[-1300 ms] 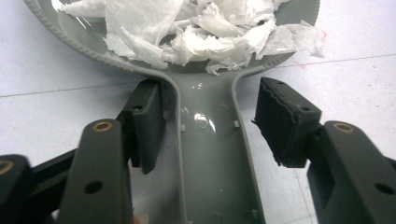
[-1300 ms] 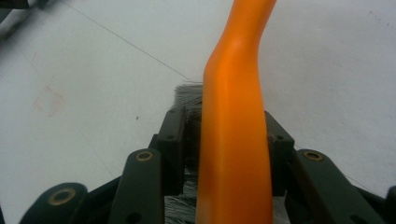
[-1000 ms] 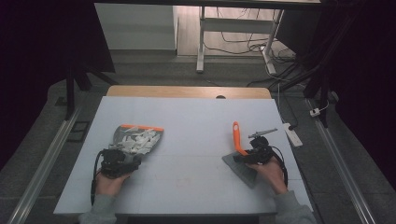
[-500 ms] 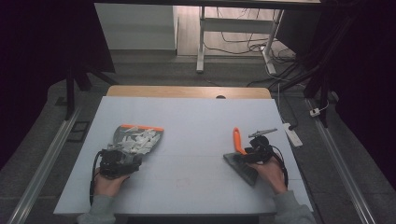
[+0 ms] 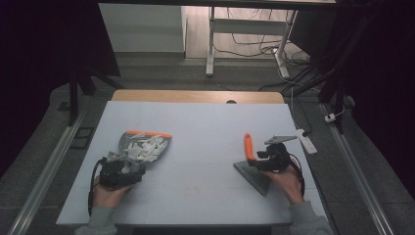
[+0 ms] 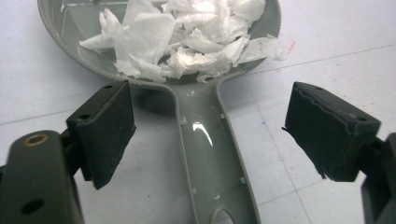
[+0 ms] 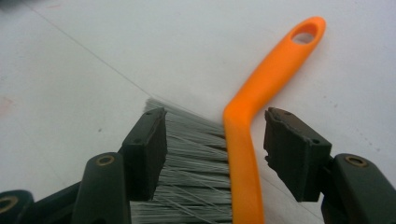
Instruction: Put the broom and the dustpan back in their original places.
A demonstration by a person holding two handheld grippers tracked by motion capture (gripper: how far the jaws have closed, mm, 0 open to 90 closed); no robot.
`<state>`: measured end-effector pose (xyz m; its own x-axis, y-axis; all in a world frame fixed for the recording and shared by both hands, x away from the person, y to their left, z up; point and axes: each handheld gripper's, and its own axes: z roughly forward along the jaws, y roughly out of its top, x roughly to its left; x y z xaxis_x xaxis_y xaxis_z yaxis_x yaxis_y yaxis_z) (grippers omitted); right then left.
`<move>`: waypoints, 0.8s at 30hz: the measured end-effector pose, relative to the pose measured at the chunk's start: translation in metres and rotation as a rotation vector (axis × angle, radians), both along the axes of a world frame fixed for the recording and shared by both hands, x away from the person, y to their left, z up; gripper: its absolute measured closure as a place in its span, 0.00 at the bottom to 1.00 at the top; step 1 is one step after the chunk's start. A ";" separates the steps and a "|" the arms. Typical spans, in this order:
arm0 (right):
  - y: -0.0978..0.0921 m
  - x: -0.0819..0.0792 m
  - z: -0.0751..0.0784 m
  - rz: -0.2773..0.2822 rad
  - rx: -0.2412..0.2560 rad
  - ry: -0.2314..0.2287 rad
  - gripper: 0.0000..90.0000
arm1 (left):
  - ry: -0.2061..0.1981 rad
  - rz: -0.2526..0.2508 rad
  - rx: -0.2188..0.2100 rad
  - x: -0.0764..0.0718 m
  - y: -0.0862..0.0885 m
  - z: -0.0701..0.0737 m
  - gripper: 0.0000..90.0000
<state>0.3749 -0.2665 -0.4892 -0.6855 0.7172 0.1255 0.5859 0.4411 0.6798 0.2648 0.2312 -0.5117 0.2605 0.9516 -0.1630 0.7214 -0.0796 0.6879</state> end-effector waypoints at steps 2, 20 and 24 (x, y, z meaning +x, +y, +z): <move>0.000 -0.002 0.001 0.012 -0.002 -0.018 0.44 | -0.009 -0.012 0.001 -0.002 0.002 0.002 0.21; 0.003 -0.026 0.008 0.095 0.057 -0.078 0.46 | -0.056 -0.280 -0.014 -0.004 -0.006 0.013 0.25; 0.001 -0.036 0.008 0.103 0.059 -0.090 0.47 | -0.057 -0.320 -0.037 -0.008 -0.006 0.013 0.25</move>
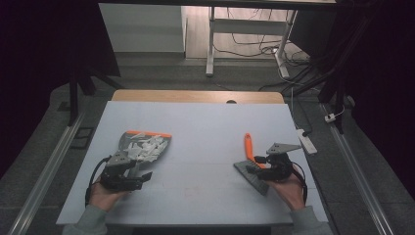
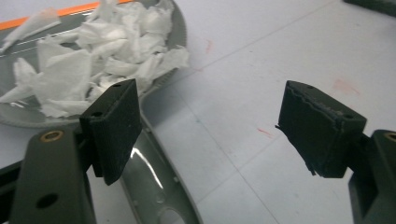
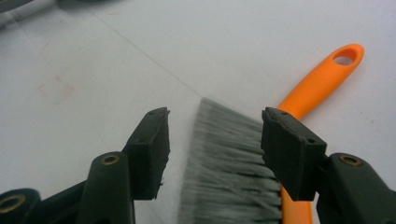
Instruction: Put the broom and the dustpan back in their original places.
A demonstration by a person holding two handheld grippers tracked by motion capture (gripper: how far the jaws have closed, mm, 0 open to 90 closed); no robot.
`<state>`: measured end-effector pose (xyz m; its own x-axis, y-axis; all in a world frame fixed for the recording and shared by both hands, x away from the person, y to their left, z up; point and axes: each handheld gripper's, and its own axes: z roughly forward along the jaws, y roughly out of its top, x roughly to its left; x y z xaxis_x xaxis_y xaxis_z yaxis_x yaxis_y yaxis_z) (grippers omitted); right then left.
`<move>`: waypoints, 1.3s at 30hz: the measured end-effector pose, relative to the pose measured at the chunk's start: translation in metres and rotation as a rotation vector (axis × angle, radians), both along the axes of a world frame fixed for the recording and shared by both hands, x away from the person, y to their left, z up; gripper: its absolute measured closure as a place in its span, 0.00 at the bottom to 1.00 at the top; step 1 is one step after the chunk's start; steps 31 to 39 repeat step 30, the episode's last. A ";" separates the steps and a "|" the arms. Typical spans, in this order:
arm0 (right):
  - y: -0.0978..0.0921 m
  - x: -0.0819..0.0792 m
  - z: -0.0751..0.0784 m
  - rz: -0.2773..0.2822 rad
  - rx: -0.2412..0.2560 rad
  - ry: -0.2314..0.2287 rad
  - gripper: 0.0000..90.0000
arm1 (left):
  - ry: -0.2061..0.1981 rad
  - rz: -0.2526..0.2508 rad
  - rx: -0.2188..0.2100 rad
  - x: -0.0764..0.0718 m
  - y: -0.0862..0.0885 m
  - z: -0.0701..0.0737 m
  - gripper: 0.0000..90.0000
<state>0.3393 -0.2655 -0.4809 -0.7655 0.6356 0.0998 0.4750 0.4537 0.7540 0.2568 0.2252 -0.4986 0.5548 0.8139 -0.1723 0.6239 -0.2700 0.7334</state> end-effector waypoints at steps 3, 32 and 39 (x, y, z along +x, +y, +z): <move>-0.004 -0.007 -0.002 -0.004 -0.002 0.000 0.47 | 0.004 -0.016 -0.005 -0.004 0.001 -0.002 0.25; -0.021 -0.025 -0.009 0.014 -0.021 -0.043 0.48 | 0.005 -0.002 -0.012 -0.016 0.004 -0.003 0.25; -0.021 -0.025 -0.009 0.014 -0.021 -0.043 0.48 | 0.005 -0.002 -0.012 -0.016 0.004 -0.003 0.25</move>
